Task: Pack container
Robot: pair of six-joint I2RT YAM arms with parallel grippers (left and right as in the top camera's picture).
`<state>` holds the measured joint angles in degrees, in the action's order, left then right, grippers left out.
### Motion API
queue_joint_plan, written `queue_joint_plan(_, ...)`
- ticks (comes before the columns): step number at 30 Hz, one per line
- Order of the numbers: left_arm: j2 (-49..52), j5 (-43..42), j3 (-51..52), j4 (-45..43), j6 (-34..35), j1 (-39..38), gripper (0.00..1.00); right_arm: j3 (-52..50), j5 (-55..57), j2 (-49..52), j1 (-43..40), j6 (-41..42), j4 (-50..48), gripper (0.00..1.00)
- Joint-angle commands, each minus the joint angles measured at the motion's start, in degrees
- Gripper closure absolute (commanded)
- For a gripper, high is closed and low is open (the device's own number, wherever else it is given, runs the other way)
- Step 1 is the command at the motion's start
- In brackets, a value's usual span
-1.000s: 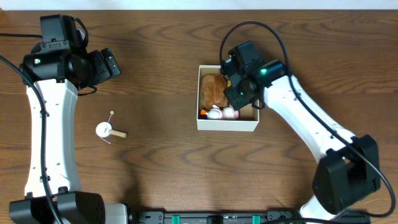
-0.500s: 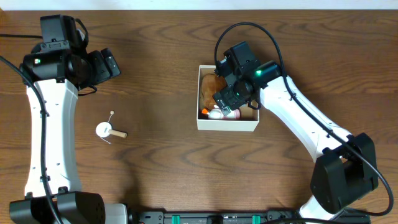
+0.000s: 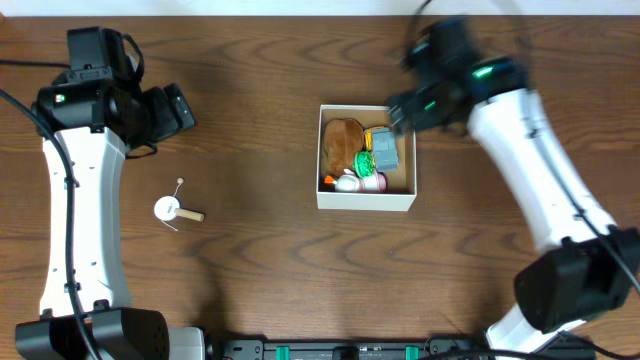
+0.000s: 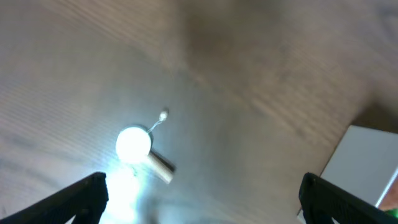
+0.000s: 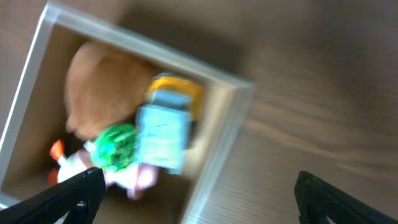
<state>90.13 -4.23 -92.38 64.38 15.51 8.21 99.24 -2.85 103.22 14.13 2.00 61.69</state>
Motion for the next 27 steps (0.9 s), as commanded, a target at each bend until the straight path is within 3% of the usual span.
queue_joint_plan(1,0.11,4.39,0.94,3.98,13.79,1.03,0.02,5.44,-0.63,-1.64,-7.93,3.65,3.34,0.01)
queue_joint_plan(8,0.11,2.08,11.19,3.37,25.62,1.7,0.02,6.25,-0.57,-1.49,-18.1,4.59,7.13,0.01)
queue_joint_plan(13,0.11,0.74,19.39,-0.09,33.83,1.75,0.02,6.25,-0.11,-1.46,-20.52,3.5,7.41,0.01)
queue_joint_plan(20,0.11,0.83,29.0,-8.15,39.12,1.75,0.02,6.23,-0.15,-1.03,-20.33,3.5,7.34,0.01)
queue_joint_plan(27,0.33,2.82,36.41,-19.78,39.15,1.81,0.02,6.16,-0.15,-0.9,-20.31,3.28,7.76,0.01)
